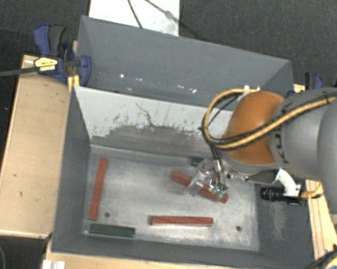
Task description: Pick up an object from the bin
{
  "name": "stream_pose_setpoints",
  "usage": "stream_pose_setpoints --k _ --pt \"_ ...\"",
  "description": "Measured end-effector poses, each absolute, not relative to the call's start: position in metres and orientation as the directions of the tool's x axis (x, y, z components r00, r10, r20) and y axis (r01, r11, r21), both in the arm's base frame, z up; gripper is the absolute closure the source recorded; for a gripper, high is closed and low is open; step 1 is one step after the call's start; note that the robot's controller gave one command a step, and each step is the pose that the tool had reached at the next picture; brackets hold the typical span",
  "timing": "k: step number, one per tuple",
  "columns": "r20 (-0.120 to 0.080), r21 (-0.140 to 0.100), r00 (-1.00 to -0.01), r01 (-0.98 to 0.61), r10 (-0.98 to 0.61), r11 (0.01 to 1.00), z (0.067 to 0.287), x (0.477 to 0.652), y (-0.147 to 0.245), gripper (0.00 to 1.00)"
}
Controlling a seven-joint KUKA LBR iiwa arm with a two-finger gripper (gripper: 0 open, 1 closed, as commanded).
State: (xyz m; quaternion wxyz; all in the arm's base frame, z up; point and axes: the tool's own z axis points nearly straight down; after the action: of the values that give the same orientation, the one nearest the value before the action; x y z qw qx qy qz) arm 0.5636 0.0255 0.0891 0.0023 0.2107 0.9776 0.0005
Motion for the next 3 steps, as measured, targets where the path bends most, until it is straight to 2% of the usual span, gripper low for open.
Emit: stream_pose_setpoints --k 2,3 --pt "-0.006 0.002 -0.915 0.404 0.404 0.915 0.107 0.566 0.025 1.00" --pt "-0.008 0.004 -0.919 0.395 0.395 0.919 0.177 0.567 0.025 1.00"
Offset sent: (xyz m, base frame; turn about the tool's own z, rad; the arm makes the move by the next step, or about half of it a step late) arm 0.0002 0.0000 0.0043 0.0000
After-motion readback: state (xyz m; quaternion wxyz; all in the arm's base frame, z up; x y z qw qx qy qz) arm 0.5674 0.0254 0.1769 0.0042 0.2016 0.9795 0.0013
